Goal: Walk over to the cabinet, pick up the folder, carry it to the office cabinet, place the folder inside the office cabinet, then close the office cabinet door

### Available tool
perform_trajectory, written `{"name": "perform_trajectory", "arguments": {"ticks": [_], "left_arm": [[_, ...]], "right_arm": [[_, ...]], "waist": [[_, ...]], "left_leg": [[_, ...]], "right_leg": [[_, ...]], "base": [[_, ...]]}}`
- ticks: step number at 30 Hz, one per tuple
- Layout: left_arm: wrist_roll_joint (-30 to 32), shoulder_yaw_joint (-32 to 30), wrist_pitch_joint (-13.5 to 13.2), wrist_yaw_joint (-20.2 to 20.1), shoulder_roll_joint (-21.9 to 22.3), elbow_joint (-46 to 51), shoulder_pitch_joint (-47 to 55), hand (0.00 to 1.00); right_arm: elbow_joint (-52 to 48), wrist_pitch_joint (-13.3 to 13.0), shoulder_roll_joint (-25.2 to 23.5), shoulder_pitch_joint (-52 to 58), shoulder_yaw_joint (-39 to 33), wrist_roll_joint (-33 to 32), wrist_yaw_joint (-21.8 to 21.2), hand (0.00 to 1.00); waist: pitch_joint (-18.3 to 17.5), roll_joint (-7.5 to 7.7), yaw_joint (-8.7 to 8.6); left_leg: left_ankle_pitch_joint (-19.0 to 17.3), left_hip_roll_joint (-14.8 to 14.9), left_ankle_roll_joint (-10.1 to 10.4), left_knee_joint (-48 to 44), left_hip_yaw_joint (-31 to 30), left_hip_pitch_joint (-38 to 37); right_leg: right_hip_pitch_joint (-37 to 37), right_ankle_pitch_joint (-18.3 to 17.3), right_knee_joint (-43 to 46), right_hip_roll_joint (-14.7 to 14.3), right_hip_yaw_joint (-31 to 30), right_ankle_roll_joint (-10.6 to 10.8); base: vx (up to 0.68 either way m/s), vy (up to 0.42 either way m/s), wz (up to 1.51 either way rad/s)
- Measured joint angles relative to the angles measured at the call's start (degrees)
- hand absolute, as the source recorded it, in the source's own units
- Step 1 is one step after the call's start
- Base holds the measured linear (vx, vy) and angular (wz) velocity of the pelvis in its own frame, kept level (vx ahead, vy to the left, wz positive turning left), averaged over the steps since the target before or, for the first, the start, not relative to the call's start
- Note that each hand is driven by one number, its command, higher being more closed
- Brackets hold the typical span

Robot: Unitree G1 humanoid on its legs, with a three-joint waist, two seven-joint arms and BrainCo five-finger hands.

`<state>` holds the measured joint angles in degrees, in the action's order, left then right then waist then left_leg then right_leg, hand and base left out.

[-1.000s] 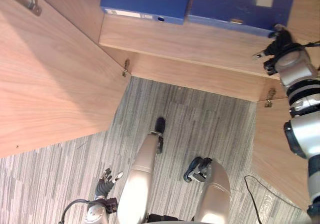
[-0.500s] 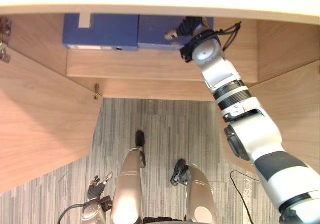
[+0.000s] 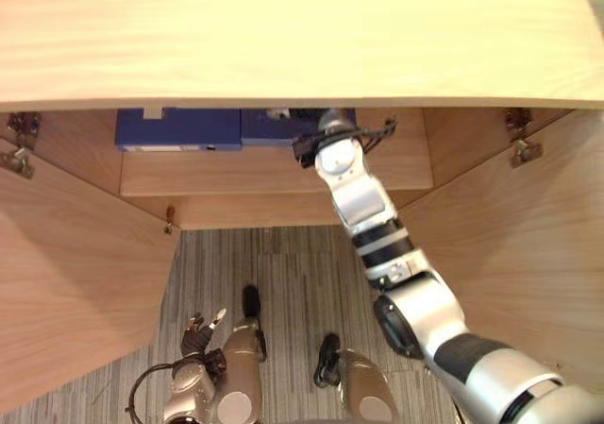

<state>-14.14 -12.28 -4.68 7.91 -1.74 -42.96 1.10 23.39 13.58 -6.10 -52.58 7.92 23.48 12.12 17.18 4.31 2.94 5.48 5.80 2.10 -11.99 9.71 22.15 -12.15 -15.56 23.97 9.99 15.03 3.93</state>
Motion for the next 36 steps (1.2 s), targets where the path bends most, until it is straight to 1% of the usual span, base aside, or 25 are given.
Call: {"name": "perform_trajectory", "arguments": {"ticks": [2,3,4,6,8,9,10,12,14,16,19,20,21,22,23,24,25,26,27,28,29,31,33,34,36], "left_arm": [[0.62,0.27,0.34,0.03,0.82,-1.02,0.11,0.00],[1.03,0.37,0.58,0.04,1.41,-1.86,0.14,0.00],[1.32,0.54,0.71,0.04,1.62,-2.23,0.14,0.00],[3.17,1.93,0.99,0.04,2.02,-3.83,0.18,0.00],[3.73,2.26,1.19,0.03,2.39,-4.06,0.00,0.00],[4.71,2.37,1.20,0.03,2.36,-4.70,-0.32,0.00],[4.97,2.51,1.25,0.03,2.25,-4.89,-0.29,0.00],[6.23,4.45,1.40,0.02,1.48,-5.85,-0.43,0.00],[7.41,5.96,1.42,0.01,1.30,-6.14,-0.57,0.00],[7.99,7.52,1.41,-0.02,1.25,-6.14,-0.24,0.00],[9.23,9.00,1.42,-0.14,1.33,-6.07,1.47,0.00],[9.27,9.10,1.43,-0.14,1.38,-6.07,1.72,0.00],[9.24,9.13,1.43,-0.11,1.42,-6.07,2.00,0.00],[8.42,9.07,1.42,-0.02,1.42,-5.93,2.21,0.00],[7.88,8.98,1.36,-0.01,1.47,-5.76,2.44,0.00],[6.37,8.54,1.03,0.03,1.87,-5.52,3.03,0.00],[5.18,7.50,0.75,0.22,3.07,-3.79,3.94,0.00],[4.29,7.07,0.55,0.46,3.58,-3.20,4.34,0.00],[2.55,6.41,0.34,0.63,3.91,-2.56,4.75,0.00],[0.89,6.36,-0.01,0.63,3.91,-1.72,5.19,0.00],[0.17,6.26,-0.09,0.63,4.00,-1.30,5.23,0.00],[-1.34,6.25,-0.42,0.72,3.60,0.64,5.34,0.00],[-2.29,6.59,-1.50,0.62,3.84,2.62,5.94,0.00],[-2.33,6.94,-1.57,0.45,3.89,2.86,6.60,0.00],[-2.32,7.17,-1.56,0.40,4.46,2.86,7.12,0.00]], "right_arm": [[-1.09,-0.90,-0.09,7.27,0.89,-2.28,0.04,0.00],[-1.67,-1.81,-0.29,12.72,1.19,-4.31,0.03,0.00],[-1.67,-2.29,-0.31,15.29,1.24,-5.67,-0.19,0.00],[-1.70,-4.09,-0.59,25.83,1.26,-11.47,-0.65,0.00],[-0.50,-5.37,0.22,32.08,1.58,-15.59,-1.05,0.00],[2.16,-6.41,1.13,35.02,1.12,-18.33,-2.35,0.00],[4.00,-6.77,1.38,36.09,0.64,-19.48,-2.87,0.00],[15.63,-7.65,1.74,37.80,-3.50,-22.58,-4.46,0.00],[23.84,-8.02,1.79,38.20,-6.59,-23.87,-4.90,0.00],[28.15,-8.19,1.87,40.15,-6.65,-24.73,-5.22,0.00],[28.39,-8.71,1.98,44.45,-6.71,-26.06,-5.71,0.00],[28.38,-8.96,1.99,44.91,-6.72,-26.49,-5.68,0.00],[28.42,-9.34,2.05,45.64,-6.73,-26.80,-5.39,0.00],[28.72,-9.93,2.13,46.43,-6.76,-26.90,-5.07,0.00],[28.78,-10.28,2.21,46.89,-6.77,-26.95,-5.00,0.00],[29.45,-11.02,2.62,47.43,-7.09,-27.31,-4.94,0.00],[30.33,-11.47,3.31,47.68,-8.24,-28.01,-4.86,0.00],[30.75,-11.56,3.67,47.78,-8.83,-28.47,-4.76,0.00],[31.72,-11.59,3.98,48.33,-9.48,-29.10,-4.48,0.00],[32.49,-11.55,3.96,48.92,-10.31,-29.07,-4.51,0.00],[32.43,-11.55,3.83,49.30,-10.33,-29.08,-4.53,0.00],[31.87,-11.55,3.23,50.62,-10.31,-28.85,-4.76,0.00],[30.00,-11.60,2.63,52.53,-10.32,-28.93,-4.83,0.00],[29.65,-11.69,2.22,53.65,-10.25,-29.13,-4.77,0.00],[28.87,-11.85,1.97,54.92,-10.72,-29.34,-4.60,0.00]], "waist": [[-2.14,-0.04,-0.03],[-3.52,-0.05,-0.17],[-4.05,-0.04,-0.28],[-6.71,-0.04,-0.67],[-7.63,-0.02,-1.25],[-8.10,-0.08,-1.59],[-8.50,-0.08,-1.81],[-9.82,-0.24,-2.12],[-10.14,-0.64,-2.18],[-10.26,-0.81,-2.17],[-10.63,-1.23,-2.16],[-10.70,-1.30,-2.24],[-10.64,-1.40,-2.25],[-10.46,-1.75,-2.22],[-10.53,-1.98,-2.10],[-10.59,-2.76,-2.06],[-10.56,-4.53,-1.79],[-10.51,-5.20,-1.42],[-10.87,-5.68,-1.39],[-11.10,-5.28,-1.48],[-11.17,-5.11,-1.37],[-11.19,-4.44,-1.49],[-11.25,-4.41,-1.53],[-11.34,-4.00,-1.60],[-11.65,-3.73,-1.72]], "left_leg": [[0.32,-0.26,0.26,1.98,0.37,-2.17],[0.62,-0.44,0.36,3.56,0.61,-3.86],[0.81,-0.56,0.44,4.46,0.71,-4.85],[1.65,-0.86,0.76,7.59,0.99,-7.68],[2.37,-0.96,1.04,9.67,0.96,-9.79],[3.00,-1.12,1.38,11.17,0.78,-11.31],[3.18,-1.18,1.47,11.76,0.64,-11.86],[4.16,-1.52,1.72,14.06,0.13,-14.27],[4.61,-1.56,1.65,15.05,-0.33,-15.53],[4.64,-1.20,1.62,15.04,-0.08,-16.40],[4.35,-0.76,1.48,14.68,1.21,-18.64],[3.98,-0.60,1.34,14.17,1.79,-18.74],[2.63,-0.24,1.13,11.77,2.74,-18.39],[0.06,0.38,0.97,6.93,3.20,-17.16],[-1.44,0.82,1.08,3.93,2.85,-16.08],[-4.72,0.92,1.38,-2.54,-3.12,-13.85],[-8.43,0.61,1.91,-6.81,-11.85,-12.50],[-9.79,0.40,2.88,-8.00,-14.21,-12.20],[-11.10,-1.29,3.22,-9.18,-16.21,-12.00],[-12.01,-3.09,2.40,-8.24,-17.81,-12.47],[-11.99,-3.61,2.36,-7.27,-17.66,-12.64],[-11.30,-3.70,1.93,-4.10,-15.02,-13.20],[-10.79,-3.60,1.16,-2.59,-11.89,-13.67],[-10.54,-3.60,0.80,-0.51,-9.45,-15.60],[-10.46,-3.49,0.70,1.16,-6.84,-17.62]], "right_leg": [[1.97,0.51,-1.88,-0.11,0.05,0.18],[3.54,0.93,-3.39,-0.22,0.08,0.26],[4.40,1.09,-4.13,-0.26,0.08,0.29],[6.62,1.74,-6.46,-0.52,0.09,0.36],[8.35,2.16,-7.80,-0.80,0.36,0.72],[9.40,2.20,-8.12,-0.89,0.57,0.76],[9.88,2.20,-8.35,-0.95,0.69,0.77],[12.02,2.37,-9.60,-1.28,1.12,0.97],[13.30,2.78,-10.27,-1.58,1.55,1.01],[14.46,3.70,-11.59,-1.89,1.24,0.98],[16.30,5.49,-13.59,-2.36,-0.75,0.82],[16.31,5.65,-13.73,-2.42,-1.51,0.82],[16.28,5.97,-13.85,-2.46,-2.90,0.65],[16.36,6.52,-13.88,-2.75,-4.58,0.48],[16.31,6.55,-13.96,-2.87,-5.27,0.47],[15.84,6.74,-13.87,-3.26,-7.19,0.51],[14.78,7.44,-13.40,-4.31,-9.68,0.57],[14.24,7.76,-13.28,-4.78,-11.22,0.73],[13.21,7.93,-13.13,-4.38,-13.40,0.52],[11.77,7.91,-13.25,-4.20,-15.84,0.59],[11.16,7.92,-13.67,-4.05,-16.71,0.57],[9.92,8.01,-15.70,-3.46,-19.20,0.36],[8.68,8.44,-16.78,-3.36,-22.07,-0.29],[8.66,8.56,-17.23,-3.10,-24.03,-0.47],[8.62,8.86,-17.37,-2.75,-25.33,-0.90]], "base": [[0.10,-0.003,-0.04],[0.09,-0.004,-0.04],[0.11,-0.006,-0.05],[0.11,-0.007,-0.05],[0.08,-0.007,0.01],[0.05,-0.009,0.07],[0.05,-0.012,0.08],[0.04,-0.014,0.10],[0.02,-0.007,0.13],[-0.02,0.002,-0.02],[-0.04,0.018,-0.28],[-0.09,0.028,-0.47],[-0.12,0.025,-0.55],[-0.14,0.031,-0.56],[-0.18,0.030,-0.61],[-0.22,0.050,-0.86],[-0.18,0.038,-1.00],[-0.21,0.142,-1.05],[-0.16,0.194,-1.00],[-0.18,0.216,-0.95],[-0.11,0.154,-0.89],[-0.08,0.111,-0.66],[-0.06,0.130,-0.77],[-0.01,0.105,-0.78],[0.03,0.056,-0.63]]}}
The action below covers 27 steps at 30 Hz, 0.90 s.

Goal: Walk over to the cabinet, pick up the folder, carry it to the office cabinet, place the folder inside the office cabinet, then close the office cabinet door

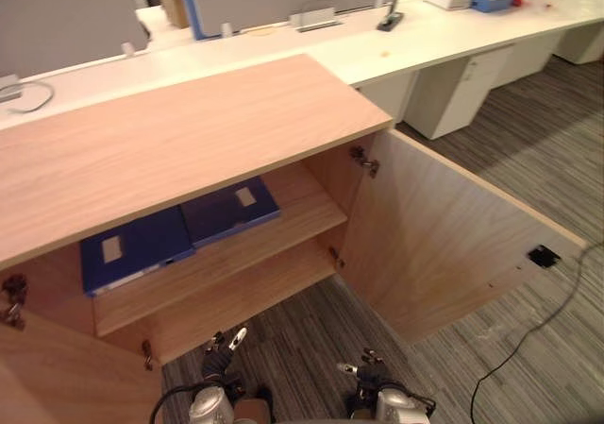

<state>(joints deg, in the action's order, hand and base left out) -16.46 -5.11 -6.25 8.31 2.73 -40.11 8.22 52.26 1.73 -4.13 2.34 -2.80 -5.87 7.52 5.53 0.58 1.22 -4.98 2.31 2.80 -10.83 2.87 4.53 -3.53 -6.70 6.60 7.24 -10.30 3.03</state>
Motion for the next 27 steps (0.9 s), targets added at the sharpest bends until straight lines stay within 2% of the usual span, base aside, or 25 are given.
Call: {"name": "perform_trajectory", "arguments": {"ticks": [4,5,6,7,8,9,10,14,18,20,27], "left_arm": [[0.14,1.62,0.02,0.02,0.21,-0.83,-0.06,0.00],[0.13,1.60,0.05,-0.01,0.24,-1.43,-0.07,0.00],[0.13,1.52,0.07,-0.04,0.25,-1.42,-0.25,0.00],[0.14,1.44,0.09,-0.07,0.25,-1.40,-0.80,0.00],[0.18,1.37,0.13,-0.08,0.25,-1.38,-1.19,0.00],[0.19,1.38,0.18,-0.14,0.24,-1.41,-1.80,0.00],[0.21,1.28,0.19,-0.43,0.25,-1.58,-2.47,0.00],[0.18,0.36,0.23,-0.50,0.28,-2.11,-2.43,0.00],[0.59,0.16,0.65,-0.31,-0.53,-2.24,-0.67,0.00],[0.68,0.14,1.03,0.20,-1.17,-2.26,0.18,0.00],[0.43,-0.89,1.13,1.58,-2.28,-2.04,-0.74,0.00]], "right_arm": [[-2.14,-1.19,-0.02,0.38,-0.68,-2.84,1.69,0.00],[-3.30,-1.36,-0.02,0.44,-1.17,-4.51,1.93,0.00],[-3.43,-1.53,-0.04,0.37,-1.50,-4.75,2.09,0.00],[-3.67,-1.74,-0.06,0.20,-2.38,-5.48,2.30,0.00],[-3.79,-1.90,-0.10,0.07,-2.96,-6.25,2.76,0.00],[-3.98,-2.15,-0.11,-0.12,-4.52,-6.76,3.75,0.00],[-4.01,-2.43,0.02,-0.15,-5.59,-7.36,4.46,0.00],[-3.64,-2.96,0.71,-1.02,-7.39,-8.88,6.13,0.00],[-2.50,-3.01,1.24,-2.41,-8.55,-8.93,6.53,0.00],[-2.48,-2.99,1.39,-2.76,-9.50,-9.08,6.70,0.00],[-2.65,-3.11,2.18,-4.26,-9.53,-10.91,7.21,0.00]], "waist": [[0.07,0.09,0.17],[-0.02,-0.10,0.48],[-0.18,-0.10,0.46],[-0.36,-0.13,0.50],[-0.37,-0.16,0.48],[-0.34,-0.33,0.02],[-0.39,-0.51,-0.62],[-0.58,-0.40,-0.60],[-0.67,-0.50,-0.34],[-0.67,-0.50,-0.26],[-0.36,-1.08,-0.06]], "left_leg": [[0.15,1.45,-0.68,0.58,6.88,-3.84],[-0.37,2.86,-0.08,0.46,10.59,-5.68],[-0.54,3.26,0.16,0.12,11.44,-5.90],[-0.95,4.01,0.77,-0.55,12.49,-5.81],[-1.09,4.28,1.00,-0.76,12.92,-5.84],[-1.19,4.59,1.12,-0.54,13.55,-6.23],[-1.19,4.89,1.11,-0.01,13.86,-6.86],[-1.47,4.82,1.27,1.67,15.80,-9.20],[-1.62,5.72,1.29,1.53,16.70,-8.45],[-1.90,6.17,1.71,1.05,16.74,-8.52],[-5.25,10.33,3.74,-4.92,17.95,-7.55]], "right_leg": [[-0.76,2.78,1.52,-0.17,-2.09,-0.70],[-1.78,3.91,3.87,1.01,2.35,-0.81],[-2.91,4.67,5.48,1.70,5.78,-0.17],[-4.47,5.20,8.21,2.36,12.41,0.44],[-5.05,5.22,9.29,2.65,16.25,0.38],[-5.26,5.05,10.08,2.87,21.06,0.01],[-4.75,4.98,9.92,2.73,22.48,-0.15],[-3.14,5.05,7.99,2.51,25.69,-0.34],[-1.31,9.02,1.31,0.55,25.44,-0.37],[-0.32,9.94,-0.48,-0.28,25.38,-0.46],[0.87,11.39,-3.71,-4.57,22.57,-1.60]], "base": [[0.07,0.032,-0.88],[0.12,0.004,-1.02],[0.15,-0.005,-1.04],[0.15,-0.031,-0.54],[0.16,-0.063,-0.47],[0.16,-0.084,-0.24],[0.11,-0.064,-0.12],[0.02,-0.011,-0.17],[-0.04,0.014,-0.16],[-0.03,-0.023,-0.10],[0.00,-0.049,-0.24]]}}
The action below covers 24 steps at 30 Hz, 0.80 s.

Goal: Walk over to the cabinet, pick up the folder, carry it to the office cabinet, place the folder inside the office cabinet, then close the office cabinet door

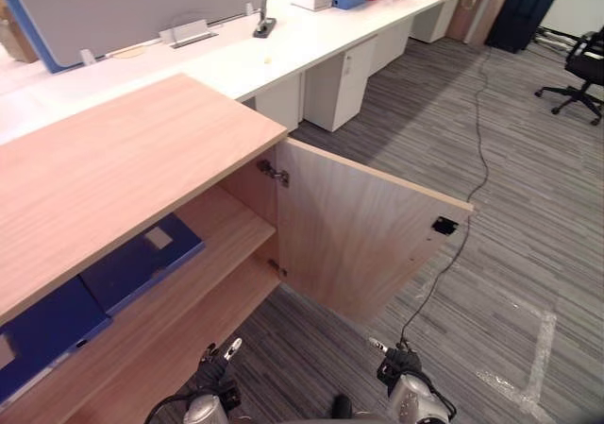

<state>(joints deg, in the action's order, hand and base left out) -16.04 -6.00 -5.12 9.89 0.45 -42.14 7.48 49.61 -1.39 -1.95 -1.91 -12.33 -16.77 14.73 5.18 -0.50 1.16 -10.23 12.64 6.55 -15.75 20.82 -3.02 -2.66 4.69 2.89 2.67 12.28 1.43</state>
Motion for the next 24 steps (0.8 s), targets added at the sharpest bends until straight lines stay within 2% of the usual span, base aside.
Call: {"name": "perform_trajectory", "arguments": {"ticks": [2,3,4,5,7,9,12,18,22,24], "left_arm": [[-0.26,0.01,0.00,0.19,0.41,0.07,-0.98,0.00],[-0.28,0.02,0.00,0.36,0.51,0.07,-1.53,0.00],[-0.29,0.01,-0.01,0.43,0.54,0.07,-1.76,0.00],[-0.30,0.00,-0.04,0.50,0.60,0.08,-1.92,0.00],[-0.36,0.08,-0.03,0.52,1.22,0.03,-2.70,0.00],[-0.33,0.33,0.23,0.38,1.29,-0.02,-2.53,0.00],[-0.26,0.72,0.35,0.21,1.38,-0.01,-2.19,0.00],[0.12,0.57,0.47,-0.20,0.66,-0.01,-2.24,0.00],[0.42,0.47,0.51,-0.36,1.22,-0.34,-1.94,0.00],[0.53,0.14,0.73,-0.60,1.23,-1.16,-1.51,0.00]], "right_arm": [[0.00,-0.01,0.79,-1.39,0.00,0.00,0.10,0.00],[-0.24,-0.31,1.32,-2.61,0.03,0.00,0.10,0.00],[-0.58,-0.51,1.48,-2.86,0.02,-0.01,0.09,0.00],[-0.87,-0.84,1.70,-3.08,0.02,-0.01,0.09,0.00],[-2.53,-1.05,1.88,-2.60,-0.48,-0.21,0.47,0.00],[-4.16,-1.05,0.97,-2.06,-1.86,-0.73,0.80,0.00],[-6.68,-1.07,1.01,-0.54,-2.33,-2.33,1.35,0.00],[-10.57,-1.13,0.89,0.83,-2.31,-2.30,1.74,0.00],[-11.95,-1.34,0.92,-0.09,-2.29,-2.27,1.82,0.00],[-12.92,-1.53,0.72,-1.22,-2.22,-2.28,2.10,0.00]], "waist": [[0.70,-0.42,0.18],[1.02,-0.53,0.77],[1.26,-0.50,0.93],[1.30,-0.77,1.25],[1.06,-1.80,0.72],[1.17,-1.09,0.62],[0.97,-1.34,-0.35],[0.88,-1.30,-0.60],[1.41,-1.80,-0.22],[2.31,-1.66,-0.05]], "left_leg": [[-1.02,0.39,0.43,-2.26,-0.95,0.41],[-1.18,-0.22,0.54,-4.66,-4.67,1.22],[-1.25,-0.51,0.47,-5.20,-5.63,1.27],[-1.71,-0.90,-0.09,-5.35,-6.57,1.40],[-3.73,-1.73,-0.23,-1.23,-8.73,0.73],[-2.55,-3.72,-1.15,1.40,-8.00,0.37],[-1.90,-5.17,-1.74,2.94,-8.27,-0.07],[-1.53,-5.76,-1.80,4.59,-8.47,-2.43],[-1.90,-6.21,-2.47,4.39,-7.23,-3.71],[-2.63,-6.75,-3.78,3.06,-4.99,-3.90]], "right_leg": [[-0.60,0.03,0.43,-0.53,-1.84,-0.13],[-1.60,0.01,1.05,-0.47,-3.86,-0.15],[-1.96,0.05,1.24,-0.45,-4.96,-0.12],[-2.39,0.28,1.23,-0.48,-5.83,-0.07],[-3.37,2.04,-0.65,-0.92,-6.70,0.28],[-3.59,4.34,-3.17,0.22,-8.03,0.80],[-3.21,4.98,-4.53,1.39,-7.94,1.60],[-1.24,5.23,-5.71,1.65,-7.72,1.61],[-2.96,5.16,-1.35,1.85,-7.62,1.54],[-5.02,4.83,1.99,3.06,-4.27,1.16]], "base": [[-0.02,0.003,-0.51],[-0.03,0.025,-0.68],[-0.06,0.042,-0.79],[-0.07,0.063,-0.52],[-0.08,0.121,-0.35],[-0.07,0.113,-0.26],[0.02,0.110,0.01],[0.06,0.059,0.01],[-0.07,0.073,-0.26],[-0.21,0.050,-0.41]]}}
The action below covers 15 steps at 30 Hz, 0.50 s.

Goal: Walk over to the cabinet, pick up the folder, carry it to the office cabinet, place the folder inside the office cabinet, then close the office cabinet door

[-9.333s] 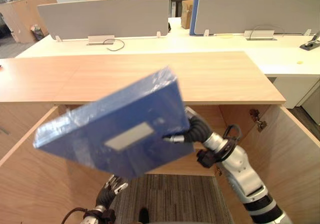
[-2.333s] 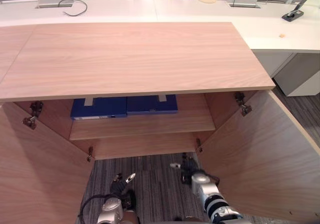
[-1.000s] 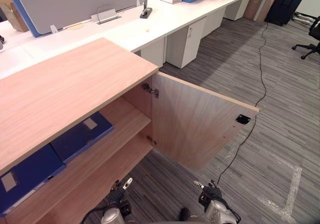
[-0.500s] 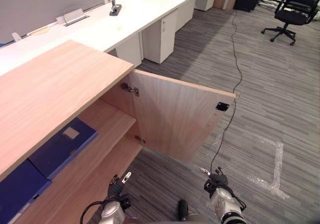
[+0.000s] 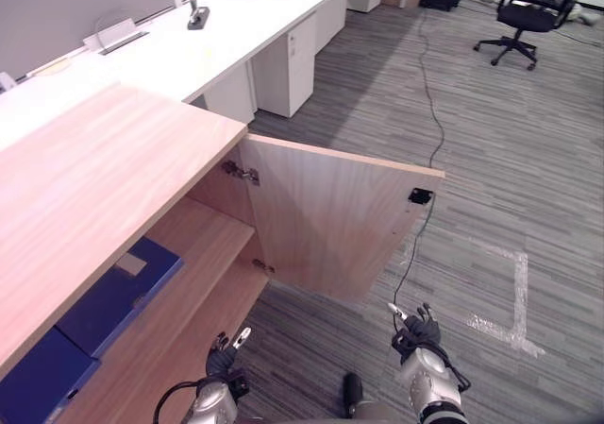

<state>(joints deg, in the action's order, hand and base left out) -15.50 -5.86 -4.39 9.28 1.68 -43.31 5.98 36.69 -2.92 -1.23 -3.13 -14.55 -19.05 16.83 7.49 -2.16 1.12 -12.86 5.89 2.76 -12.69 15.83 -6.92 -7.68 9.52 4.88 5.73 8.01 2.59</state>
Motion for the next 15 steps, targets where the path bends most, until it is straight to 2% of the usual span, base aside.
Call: {"name": "perform_trajectory", "arguments": {"ticks": [1,2,3,4,5,6,7,8,9,10,12,15], "left_arm": [[0.03,-0.10,0.12,-0.12,-0.07,-0.01,0.19,0.00],[0.33,-0.93,0.35,-0.28,0.26,-0.01,0.96,0.00],[0.49,-1.14,0.43,-0.27,0.30,-0.01,1.12,0.00],[0.64,-1.44,0.47,-0.24,-0.50,-0.01,1.80,0.00],[0.74,-1.70,0.50,-0.23,-1.07,-0.01,2.26,0.00],[0.97,-2.35,0.55,-0.13,-2.42,0.02,2.95,0.00],[1.02,-2.35,0.57,-0.11,-3.12,0.02,3.03,0.00],[1.09,-2.40,0.66,-0.07,-3.44,0.01,2.97,0.00],[1.24,-2.34,0.71,-0.05,-2.72,0.04,2.80,0.00],[1.26,-2.40,0.71,0.11,-2.24,0.14,2.60,0.00],[1.26,-2.38,0.85,0.36,-1.22,0.25,1.97,0.00],[0.99,-2.34,0.88,0.48,-0.91,2.43,0.57,0.00]], "right_arm": [[-0.47,-0.04,-0.05,-0.02,-0.10,0.00,0.22,0.00],[-1.28,-0.05,0.09,-0.23,-1.07,0.00,0.59,0.00],[-1.43,-0.07,0.14,-0.39,-1.92,-0.01,0.91,0.00],[-1.41,-0.08,0.15,-0.37,-2.44,0.00,1.36,0.00],[-1.41,-0.08,0.13,-0.40,-2.47,0.00,1.41,0.00],[-1.72,-0.13,0.12,-0.57,-2.38,0.02,1.43,0.00],[-1.79,-0.19,0.09,-0.71,-2.35,0.04,1.42,0.00],[-2.05,-0.20,0.60,-1.77,-2.36,0.10,1.42,0.00],[-2.61,-0.29,1.23,-2.16,-2.36,0.13,1.43,0.00],[-2.86,-0.28,1.57,-2.16,-2.35,0.14,1.44,0.00],[-4.53,-0.27,1.86,-2.07,-2.26,0.16,1.44,0.00],[-7.76,-0.28,2.44,-1.92,-2.10,0.32,1.31,0.00]], "waist": [[0.05,-0.04,0.03],[0.49,-1.15,0.21],[0.57,-1.48,0.09],[0.61,-1.53,0.23],[0.61,-1.58,0.50],[-0.05,-0.09,0.98],[-0.49,0.78,1.29],[-0.81,0.44,1.65],[-1.30,-0.47,1.46],[-1.43,-0.65,1.51],[-1.72,-0.22,1.34],[-1.98,0.64,1.23]], "left_leg": [[-0.18,0.01,-0.39,-0.33,0.52,0.30],[-0.30,0.36,-0.64,-1.06,1.05,0.80],[-0.21,0.78,-0.68,-1.35,0.60,1.07],[-0.19,1.37,-0.59,-1.69,0.30,1.19],[-0.10,1.58,-0.33,-1.73,0.16,1.21],[0.07,1.56,0.68,-1.68,-0.30,1.39],[0.05,1.12,1.21,-1.77,-0.54,1.90],[0.63,1.53,1.94,-1.36,-0.45,2.61],[2.12,2.62,2.04,0.11,-0.90,3.31],[2.92,2.98,2.29,1.13,-1.00,3.17],[5.06,3.49,2.19,3.81,-1.98,2.64],[7.23,3.31,3.04,6.07,-3.08,2.63]], "right_leg": [[-0.14,-1.03,0.29,0.92,1.34,-1.15],[-2.32,-6.60,6.44,3.10,5.93,-3.84],[-3.89,-9.73,12.88,5.42,8.92,-4.27],[-4.37,-11.46,18.67,8.23,11.40,-3.75],[-4.18,-11.55,19.86,9.22,12.03,-3.70],[-2.27,-11.00,18.39,10.64,12.29,-3.52],[-1.72,-11.32,16.25,10.61,11.92,-0.86],[-0.91,-10.89,12.18,9.04,12.36,3.07],[-0.39,-8.98,8.48,6.75,12.70,2.64],[0.06,-8.16,6.66,5.82,12.84,2.30],[1.55,-6.48,2.56,3.99,13.17,1.74],[1.85,-5.26,0.25,3.52,13.52,1.46]], "base": [[-0.17,0.019,-0.26],[-0.11,0.029,0.00],[-0.09,0.001,0.12],[-0.04,-0.028,0.18],[0.01,-0.119,0.13],[0.04,-0.138,0.02],[0.12,-0.248,-0.14],[0.11,-0.208,-0.22],[0.12,-0.204,-0.26],[0.06,-0.120,-0.16],[0.04,-0.132,-0.09],[0.01,-0.048,0.04]]}}
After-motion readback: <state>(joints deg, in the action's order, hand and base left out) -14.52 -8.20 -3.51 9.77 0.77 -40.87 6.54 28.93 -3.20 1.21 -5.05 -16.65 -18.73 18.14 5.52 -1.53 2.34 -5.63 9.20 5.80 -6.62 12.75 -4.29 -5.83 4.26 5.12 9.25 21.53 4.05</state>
